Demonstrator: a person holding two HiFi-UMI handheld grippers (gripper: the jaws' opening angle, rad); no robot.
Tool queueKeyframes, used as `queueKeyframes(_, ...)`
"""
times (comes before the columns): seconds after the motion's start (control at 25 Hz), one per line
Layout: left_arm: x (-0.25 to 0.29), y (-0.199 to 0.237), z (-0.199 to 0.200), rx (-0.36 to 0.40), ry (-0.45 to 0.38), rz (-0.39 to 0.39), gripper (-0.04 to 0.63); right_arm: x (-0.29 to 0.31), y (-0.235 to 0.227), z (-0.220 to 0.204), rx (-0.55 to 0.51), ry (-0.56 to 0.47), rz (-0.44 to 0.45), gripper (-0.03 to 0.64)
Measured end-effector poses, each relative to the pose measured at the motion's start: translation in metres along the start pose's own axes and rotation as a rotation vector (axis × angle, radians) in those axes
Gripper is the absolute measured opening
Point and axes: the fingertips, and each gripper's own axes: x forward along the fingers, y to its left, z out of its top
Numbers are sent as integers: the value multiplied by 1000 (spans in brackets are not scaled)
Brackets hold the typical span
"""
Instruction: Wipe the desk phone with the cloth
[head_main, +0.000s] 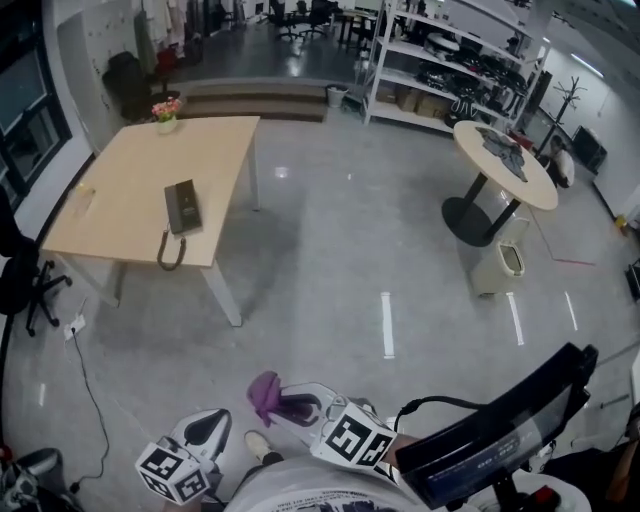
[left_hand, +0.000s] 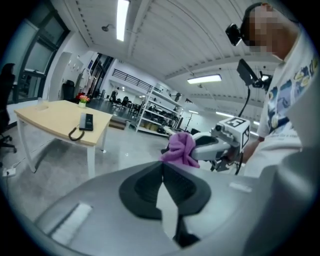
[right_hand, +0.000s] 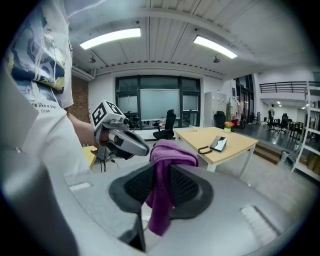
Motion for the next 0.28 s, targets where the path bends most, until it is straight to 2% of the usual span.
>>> queueKeyframes(0.28,38,-63,2,-5,-12,-9,5,-57,-8,-33,7,4,-6,87)
